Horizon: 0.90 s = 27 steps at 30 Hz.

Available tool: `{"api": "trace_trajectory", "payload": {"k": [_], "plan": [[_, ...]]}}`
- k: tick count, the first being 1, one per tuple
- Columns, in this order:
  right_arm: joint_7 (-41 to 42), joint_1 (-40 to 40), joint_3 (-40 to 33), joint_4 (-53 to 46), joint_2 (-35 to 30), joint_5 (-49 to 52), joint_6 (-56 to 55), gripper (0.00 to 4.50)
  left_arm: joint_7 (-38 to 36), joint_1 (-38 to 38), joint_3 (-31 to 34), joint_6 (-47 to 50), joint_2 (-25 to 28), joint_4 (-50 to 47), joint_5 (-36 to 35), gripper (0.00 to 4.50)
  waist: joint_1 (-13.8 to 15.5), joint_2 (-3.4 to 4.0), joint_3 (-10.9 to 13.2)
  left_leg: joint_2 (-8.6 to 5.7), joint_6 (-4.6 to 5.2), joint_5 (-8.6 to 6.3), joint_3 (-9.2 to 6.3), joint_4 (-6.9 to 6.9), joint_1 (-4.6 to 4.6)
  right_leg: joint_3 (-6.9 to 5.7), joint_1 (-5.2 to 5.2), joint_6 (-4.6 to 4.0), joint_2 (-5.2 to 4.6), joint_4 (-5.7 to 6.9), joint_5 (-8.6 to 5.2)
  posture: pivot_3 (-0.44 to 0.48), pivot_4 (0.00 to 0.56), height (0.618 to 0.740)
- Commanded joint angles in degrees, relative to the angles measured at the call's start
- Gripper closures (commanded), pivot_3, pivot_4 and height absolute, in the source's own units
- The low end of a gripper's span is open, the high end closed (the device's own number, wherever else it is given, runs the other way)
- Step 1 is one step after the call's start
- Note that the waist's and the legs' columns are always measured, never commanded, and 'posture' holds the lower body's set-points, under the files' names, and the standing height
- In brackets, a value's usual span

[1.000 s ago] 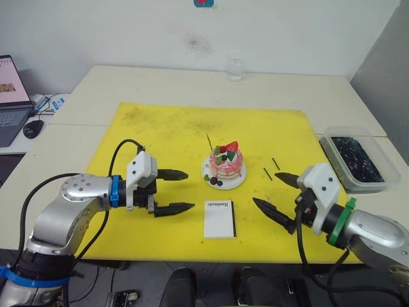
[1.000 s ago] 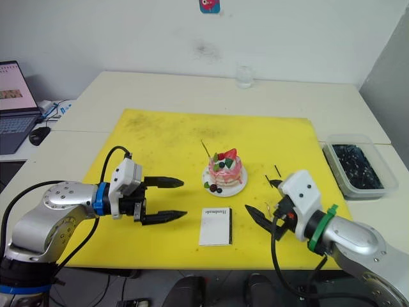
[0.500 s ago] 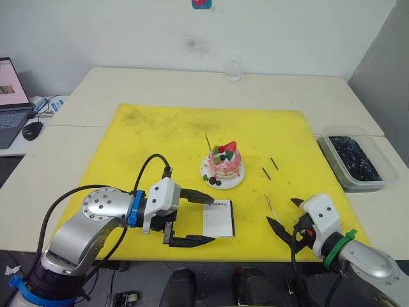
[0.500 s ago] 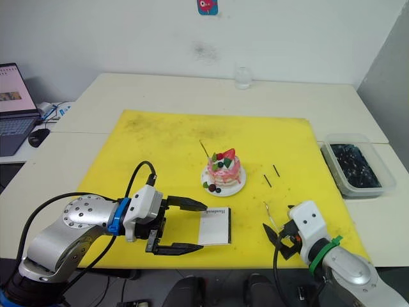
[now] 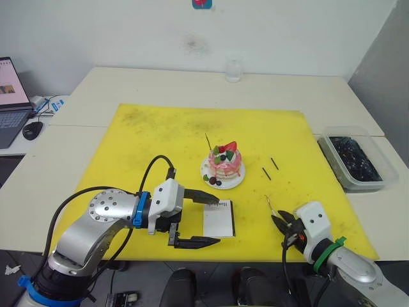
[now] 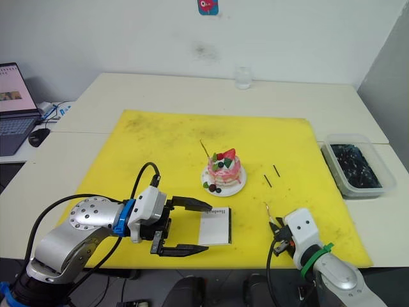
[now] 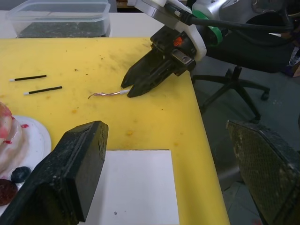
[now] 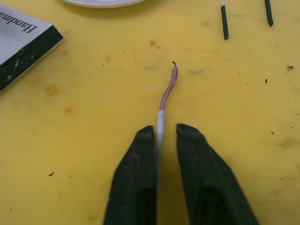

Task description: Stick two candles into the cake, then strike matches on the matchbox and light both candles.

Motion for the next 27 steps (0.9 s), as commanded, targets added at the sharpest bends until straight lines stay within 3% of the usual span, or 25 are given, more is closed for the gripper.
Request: {"api": "trace_trajectory", "payload": {"k": [1,8,16,22,27], "plan": [[1.29,-0.11,-1.56,-2.04,-0.47,0.30,0.96,4.48,-0.48,-0.36,0.54,-0.72,0.28,-2.58,-1.30,0.00,0.00,0.00,0.00,0.00,0.00,0.00,-0.01,0.00,0.00,-0.01,0.00,0.00,0.00,0.00,0.00,0.000,0.150,0.740],[9.84,2.20,-13.38,-5.13,-6.22,5.72,2.82,4.48,-0.07,-0.29,0.02,-0.71,0.03,-3.01,-1.36,0.00,0.05,0.00,0.00,-0.02,0.00,0.00,0.02,0.00,-0.01,0.01,0.00,0.07,0.01,0.00,0.04,0.000,0.150,0.740],[32.72,11.38,-32.07,10.33,-19.85,3.74,-10.06,4.48,-0.31,-1.06,-1.24,-1.27,-0.97,-2.13,-0.96,0.00,0.24,-0.01,-0.01,-0.06,0.01,0.00,0.00,0.02,0.03,0.00,0.06,0.03,0.05,-0.02,0.01,0.000,0.150,0.740],[41.03,11.50,-33.91,18.21,-22.87,3.77,-12.60,4.48,-0.34,-0.91,-1.52,-1.85,-1.15,-1.63,-0.71,0.00,0.22,-0.01,-0.01,-0.07,0.00,0.00,-0.04,0.02,0.07,-0.02,0.07,0.00,0.08,0.01,0.00,0.000,0.150,0.740],[42.72,10.02,-32.25,21.06,-23.86,2.39,-11.70,4.48,-0.30,-0.94,-1.43,-2.24,-0.97,-1.29,-0.61,0.00,0.21,0.00,-0.01,-0.07,0.00,0.00,0.00,0.01,0.05,0.02,0.07,0.07,0.08,0.00,0.04,0.000,0.150,0.740]]}}
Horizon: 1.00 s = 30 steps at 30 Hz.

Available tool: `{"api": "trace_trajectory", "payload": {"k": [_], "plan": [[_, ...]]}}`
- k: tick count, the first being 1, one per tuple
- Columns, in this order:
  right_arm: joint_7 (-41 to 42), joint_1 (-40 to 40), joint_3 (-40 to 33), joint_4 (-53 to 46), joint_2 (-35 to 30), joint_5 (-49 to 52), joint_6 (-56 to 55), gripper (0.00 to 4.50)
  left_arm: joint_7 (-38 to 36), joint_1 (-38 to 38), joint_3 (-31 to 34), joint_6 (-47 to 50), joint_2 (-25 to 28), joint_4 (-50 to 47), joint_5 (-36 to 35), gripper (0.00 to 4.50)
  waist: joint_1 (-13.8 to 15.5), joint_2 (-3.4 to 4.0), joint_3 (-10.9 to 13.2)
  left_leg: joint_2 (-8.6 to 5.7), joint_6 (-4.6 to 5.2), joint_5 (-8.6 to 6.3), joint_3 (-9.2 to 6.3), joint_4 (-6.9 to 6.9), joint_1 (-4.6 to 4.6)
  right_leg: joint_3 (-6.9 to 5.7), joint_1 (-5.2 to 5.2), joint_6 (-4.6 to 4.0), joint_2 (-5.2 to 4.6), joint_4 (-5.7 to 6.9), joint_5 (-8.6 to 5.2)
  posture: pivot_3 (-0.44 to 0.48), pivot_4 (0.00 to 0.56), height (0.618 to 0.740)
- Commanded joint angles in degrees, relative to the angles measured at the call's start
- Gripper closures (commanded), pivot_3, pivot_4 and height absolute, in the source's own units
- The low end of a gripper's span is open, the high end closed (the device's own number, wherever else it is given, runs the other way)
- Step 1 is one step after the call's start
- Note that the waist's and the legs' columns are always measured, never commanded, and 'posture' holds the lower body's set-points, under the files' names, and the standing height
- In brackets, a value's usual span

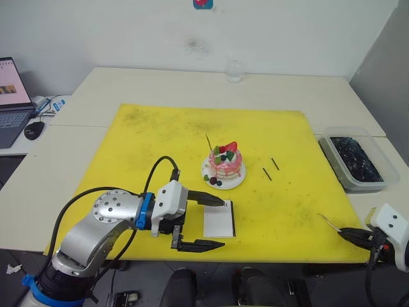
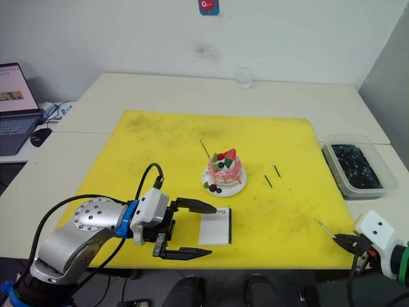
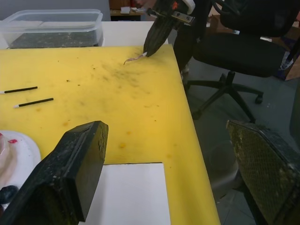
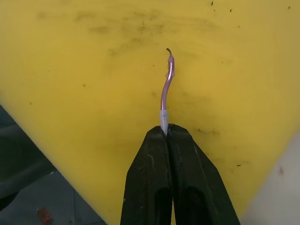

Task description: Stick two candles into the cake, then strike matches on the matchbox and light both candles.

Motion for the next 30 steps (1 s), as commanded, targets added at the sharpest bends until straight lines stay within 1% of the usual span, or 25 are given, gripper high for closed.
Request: {"api": "trace_trajectory", "payload": {"k": [1,5,6,7,8,14,16,18,20,22,24,27,30], "plan": [[1.38,-0.78,-0.26,1.14,-1.09,-0.56,0.49,4.48,-0.24,-0.45,0.08,-1.13,-0.24,-0.93,-0.08,0.00,0.03,0.00,0.00,0.00,0.00,0.00,-0.01,0.00,0.00,-0.01,0.00,0.00,0.00,0.00,0.00,0.000,0.150,0.740],[2.48,-0.79,-0.95,1.67,-1.24,0.04,1.56,4.48,-0.08,-0.25,0.04,-1.33,-0.17,-1.08,0.07,0.00,0.09,0.00,0.00,-0.01,0.00,0.00,-0.02,0.00,0.00,-0.02,0.01,-0.02,0.00,0.00,-0.01,0.000,0.150,0.740],[2.67,-0.90,-1.19,1.56,-1.23,0.30,1.90,4.04,-0.11,-0.21,0.07,-1.43,-0.14,-1.03,0.11,0.00,0.09,0.00,0.00,-0.01,0.00,0.00,-0.02,0.01,0.00,-0.02,0.01,-0.01,0.00,0.00,-0.01,0.000,0.150,0.740],[2.79,-1.02,-1.34,1.47,-1.20,0.40,2.13,3.83,-0.14,-0.19,0.10,-1.49,-0.12,-0.97,0.15,0.00,0.09,0.00,0.00,-0.01,0.00,0.00,-0.02,0.01,0.00,-0.02,0.01,0.00,0.00,0.00,0.00,0.000,0.150,0.740],[2.87,-1.20,-1.61,1.22,-1.21,0.60,2.55,3.49,-0.14,-0.14,0.10,-1.54,-0.10,-0.98,0.20,0.00,0.09,0.00,0.00,-0.01,0.00,0.00,-0.02,0.01,0.00,-0.02,0.01,0.00,0.00,0.00,0.00,0.000,0.150,0.740],[6.72,-0.60,-4.58,-2.14,-3.17,2.56,5.24,1.28,0.11,0.60,0.12,-1.68,0.03,-1.65,0.37,0.00,0.08,0.02,-0.01,0.00,0.00,0.00,-0.02,0.00,0.00,-0.02,0.01,0.05,0.01,0.00,0.03,0.000,0.150,0.740],[8.53,-0.35,-6.48,-3.55,-4.57,3.22,6.81,1.28,0.24,0.82,0.27,-1.67,0.12,-1.84,0.29,0.00,0.08,0.04,0.00,-0.01,0.00,0.00,-0.01,0.00,0.01,-0.02,0.01,0.11,0.01,0.00,0.06,0.000,0.150,0.740],[10.46,-0.69,-8.72,-5.76,-7.30,3.96,9.59,1.28,0.34,1.03,0.52,-1.74,0.22,-1.94,0.20,0.00,0.07,0.04,0.00,-0.01,0.00,0.00,0.00,0.01,0.01,-0.02,0.01,0.11,0.02,0.01,0.07,0.000,0.150,0.740],[11.58,-1.80,-10.13,-7.75,-10.69,4.67,13.91,1.28,0.65,1.23,0.60,-1.57,0.17,-2.31,0.06,0.00,0.04,0.04,0.00,0.00,0.00,0.00,-0.01,0.02,0.02,-0.02,0.02,0.11,0.02,0.01,0.06,0.000,0.150,0.740],[11.59,-3.28,-9.89,-9.34,-14.74,4.92,19.49,1.28,0.88,1.35,0.39,-1.65,0.00,-2.68,0.17,0.00,0.04,0.04,0.00,0.00,0.00,0.00,-0.02,0.03,0.02,-0.02,0.02,0.09,0.02,0.01,0.05,0.000,0.150,0.740],[10.73,-5.34,-8.10,-10.57,-20.07,4.78,26.27,1.28,1.39,1.16,-0.09,-1.55,-0.48,-3.29,0.25,0.00,0.08,0.05,0.00,0.00,0.00,0.00,-0.02,0.03,0.02,-0.03,0.02,0.08,0.01,0.02,0.05,0.000,0.150,0.740],[10.46,-10.32,-4.08,-10.41,-25.78,7.64,33.58,1.28,2.06,0.38,-1.29,-1.61,-1.10,-4.24,0.73,0.00,0.10,0.04,0.00,-0.01,0.00,0.00,0.00,0.02,0.00,-0.02,0.01,0.09,0.00,-0.01,0.05,0.000,0.150,0.740],[6.92,-18.50,5.07,-7.94,-28.77,8.84,37.10,1.28,2.33,-0.41,-2.75,-2.39,-1.64,-5.06,2.20,0.00,0.08,0.02,0.01,-0.01,0.00,0.00,0.01,0.01,-0.01,-0.02,0.00,0.10,0.00,-0.02,0.06,0.000,0.150,0.740]]}}
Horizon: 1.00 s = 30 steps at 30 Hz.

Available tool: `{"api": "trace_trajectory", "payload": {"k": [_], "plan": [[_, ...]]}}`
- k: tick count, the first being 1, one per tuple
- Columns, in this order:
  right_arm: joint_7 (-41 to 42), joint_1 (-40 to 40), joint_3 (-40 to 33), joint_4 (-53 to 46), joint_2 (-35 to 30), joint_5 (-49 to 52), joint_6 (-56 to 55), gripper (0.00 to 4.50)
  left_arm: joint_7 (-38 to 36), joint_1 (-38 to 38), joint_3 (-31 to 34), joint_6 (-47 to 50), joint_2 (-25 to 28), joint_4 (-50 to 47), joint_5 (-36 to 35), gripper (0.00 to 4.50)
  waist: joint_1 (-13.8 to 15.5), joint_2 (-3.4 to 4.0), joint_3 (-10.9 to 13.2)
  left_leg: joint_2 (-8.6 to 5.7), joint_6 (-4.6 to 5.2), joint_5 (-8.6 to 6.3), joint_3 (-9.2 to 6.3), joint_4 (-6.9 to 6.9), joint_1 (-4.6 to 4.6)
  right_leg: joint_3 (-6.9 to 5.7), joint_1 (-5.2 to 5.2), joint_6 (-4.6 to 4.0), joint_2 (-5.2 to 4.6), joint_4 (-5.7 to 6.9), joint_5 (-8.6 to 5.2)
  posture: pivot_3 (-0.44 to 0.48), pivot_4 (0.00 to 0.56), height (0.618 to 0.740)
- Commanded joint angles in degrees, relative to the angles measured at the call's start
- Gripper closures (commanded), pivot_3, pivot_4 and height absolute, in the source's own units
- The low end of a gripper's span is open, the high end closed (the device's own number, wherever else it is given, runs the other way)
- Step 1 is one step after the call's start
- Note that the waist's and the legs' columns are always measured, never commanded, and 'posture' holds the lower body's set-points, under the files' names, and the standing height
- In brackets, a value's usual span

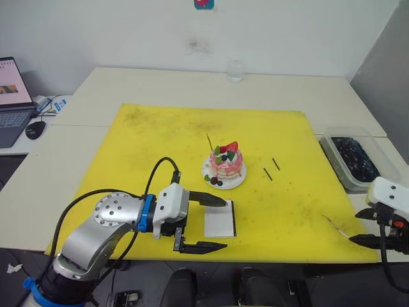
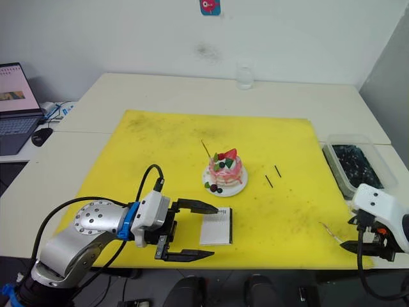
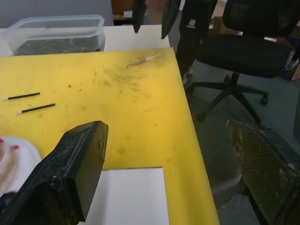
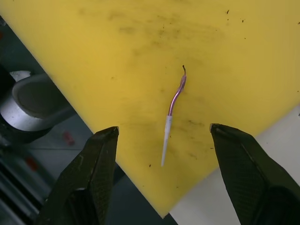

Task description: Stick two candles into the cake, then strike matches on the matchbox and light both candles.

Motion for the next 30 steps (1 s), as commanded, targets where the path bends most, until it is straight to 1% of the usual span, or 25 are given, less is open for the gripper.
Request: {"api": "trace_trajectory", "payload": {"k": [1,5,9,13,22,25,29,30], "plan": [[-3.30,-6.64,8.76,2.39,-1.97,1.08,2.83,1.28,1.03,-1.40,-1.55,-1.01,-0.85,-2.85,1.22,0.00,-0.02,0.00,0.00,0.00,0.00,0.00,0.01,-0.01,-0.01,0.01,-0.02,0.00,0.00,0.00,0.00,0.000,0.150,0.740],[-5.46,-13.68,18.98,5.55,-1.32,-0.94,2.02,1.28,2.49,-2.37,-2.58,-0.27,-1.68,-3.73,1.86,0.00,-0.03,0.01,0.02,-0.01,0.00,0.00,0.03,-0.01,-0.05,0.02,-0.04,0.03,0.01,-0.01,0.02,0.000,0.150,0.740],[-6.02,-16.50,23.90,7.72,-0.79,-1.95,1.70,1.28,3.98,-2.39,-2.92,0.36,-1.99,-4.82,1.97,0.00,-0.04,0.02,0.02,0.00,0.00,0.00,0.03,-0.02,-0.05,0.01,-0.06,0.08,0.02,-0.01,0.04,0.000,0.150,0.740],[-6.34,-17.55,25.68,7.86,-0.19,-1.33,2.38,1.28,5.33,-1.99,-2.91,1.11,-2.10,-6.06,1.56,0.00,-0.03,0.02,0.02,0.01,0.00,0.00,0.03,-0.01,-0.04,0.01,-0.06,0.09,0.05,0.01,0.04,0.000,0.150,0.740],[-7.69,-17.33,27.03,8.18,1.28,-1.99,2.00,1.28,6.59,-1.65,-3.38,1.19,-2.46,-6.58,1.71,0.00,-0.02,0.04,0.00,0.00,0.00,0.00,0.04,0.02,-0.03,0.02,-0.05,0.14,0.09,0.04,0.07,0.000,0.150,0.740],[-8.24,-17.27,27.60,7.94,1.27,-2.27,1.81,1.88,7.01,-1.47,-3.28,1.57,-2.39,-6.60,1.53,0.00,-0.02,0.04,0.00,0.00,0.00,0.00,0.05,0.01,-0.03,0.02,-0.05,0.14,0.10,0.04,0.07,0.000,0.150,0.740],[-8.72,-17.25,28.13,7.58,1.60,-2.30,2.14,3.38,6.95,-1.70,-3.09,1.44,-2.22,-6.00,1.58,0.00,-0.02,0.04,0.00,0.00,0.00,0.00,0.04,0.01,-0.03,0.02,-0.05,0.15,0.10,0.04,0.07,0.000,0.150,0.740],[-8.81,-17.37,28.24,7.49,1.68,-2.20,2.27,3.69,6.95,-1.77,-3.05,1.45,-2.19,-5.87,1.56,0.00,-0.02,0.04,0.00,0.00,0.00,0.00,0.04,0.01,-0.03,0.02,-0.05,0.15,0.10,0.04,0.08,0.000,0.150,0.740]]}}
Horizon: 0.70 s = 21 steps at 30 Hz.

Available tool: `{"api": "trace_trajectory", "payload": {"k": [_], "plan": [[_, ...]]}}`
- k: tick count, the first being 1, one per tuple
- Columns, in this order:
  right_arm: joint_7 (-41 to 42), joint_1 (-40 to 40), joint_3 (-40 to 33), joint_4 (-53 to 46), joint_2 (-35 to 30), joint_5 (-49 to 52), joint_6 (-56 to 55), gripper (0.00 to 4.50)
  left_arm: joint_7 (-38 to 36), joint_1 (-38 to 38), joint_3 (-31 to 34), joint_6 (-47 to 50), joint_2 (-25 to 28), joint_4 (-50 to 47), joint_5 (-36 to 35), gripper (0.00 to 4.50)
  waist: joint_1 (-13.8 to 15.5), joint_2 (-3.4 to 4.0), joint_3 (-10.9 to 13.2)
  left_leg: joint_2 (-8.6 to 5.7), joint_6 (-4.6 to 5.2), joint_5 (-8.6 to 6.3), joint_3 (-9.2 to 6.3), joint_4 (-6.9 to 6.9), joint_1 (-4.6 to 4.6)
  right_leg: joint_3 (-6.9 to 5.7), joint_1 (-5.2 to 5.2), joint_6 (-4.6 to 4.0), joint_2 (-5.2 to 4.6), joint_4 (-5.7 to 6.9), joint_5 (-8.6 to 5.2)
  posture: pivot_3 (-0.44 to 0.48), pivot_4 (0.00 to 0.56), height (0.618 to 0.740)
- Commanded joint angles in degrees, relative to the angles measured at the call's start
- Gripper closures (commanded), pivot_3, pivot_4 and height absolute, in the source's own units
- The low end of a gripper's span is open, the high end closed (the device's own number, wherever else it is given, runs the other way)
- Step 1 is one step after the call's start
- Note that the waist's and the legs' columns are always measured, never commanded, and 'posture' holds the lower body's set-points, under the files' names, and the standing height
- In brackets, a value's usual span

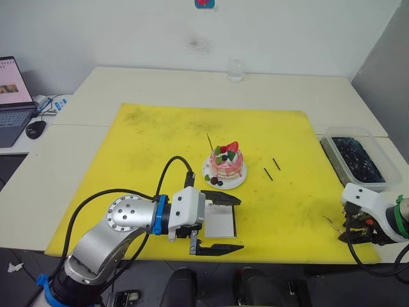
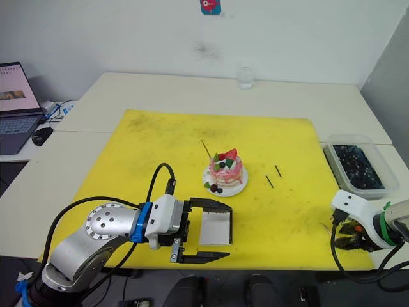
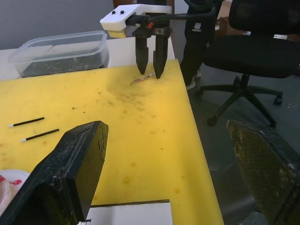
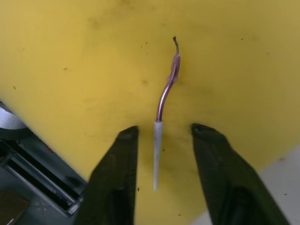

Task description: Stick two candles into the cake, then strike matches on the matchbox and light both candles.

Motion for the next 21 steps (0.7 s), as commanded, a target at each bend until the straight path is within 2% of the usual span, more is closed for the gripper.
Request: {"api": "trace_trajectory", "payload": {"k": [1,2,10,15,18,21], "plan": [[-0.32,-0.92,0.36,-0.92,0.34,-0.30,0.35,4.14,0.17,-0.28,0.44,-0.20,-0.04,-1.33,-0.51,0.00,0.00,0.00,0.00,0.00,0.00,0.00,0.00,0.00,0.00,0.00,0.00,0.00,0.00,0.00,0.00,0.000,0.150,0.740],[-0.32,-1.23,0.46,-1.03,0.48,-0.21,0.62,4.46,0.18,-0.29,0.46,-0.21,-0.01,-1.26,-0.51,0.00,0.00,0.00,0.00,0.00,0.00,0.00,0.00,0.00,0.00,-0.01,0.00,0.00,0.00,0.00,0.00,0.000,0.150,0.740],[1.87,-6.35,-1.45,-0.46,-0.04,2.64,3.69,4.46,-0.18,-0.24,1.52,-0.23,0.64,0.02,-0.79,0.00,-0.12,0.01,0.00,0.01,0.00,0.00,0.01,0.00,0.02,0.01,0.00,0.00,0.01,0.02,0.00,0.000,0.150,0.740],[2.66,-15.25,-4.85,0.09,2.48,7.07,4.62,4.46,1.85,1.35,5.72,2.21,1.37,-0.15,-3.57,0.00,-0.29,0.04,0.01,0.03,0.00,0.00,0.03,0.00,0.03,0.03,-0.02,0.00,0.01,0.02,0.00,0.000,0.150,0.740],[-3.10,-24.40,-7.51,-0.86,13.65,10.93,4.54,4.46,5.20,4.49,11.07,5.61,1.55,-1.61,-7.13,0.00,-0.90,-0.04,0.03,0.04,0.00,0.00,0.03,0.00,0.04,0.04,-0.01,0.00,0.01,0.02,0.01,0.000,0.150,0.740],[-12.56,-28.71,-10.43,-3.02,30.34,12.78,-0.02,4.46,8.02,7.59,15.96,8.46,2.07,-2.93,-10.27,0.00,-1.29,-0.13,0.02,0.02,-0.01,0.00,-0.08,-0.01,0.02,-0.02,0.00,0.04,0.03,0.06,0.03,0.000,0.150,0.740]]}}
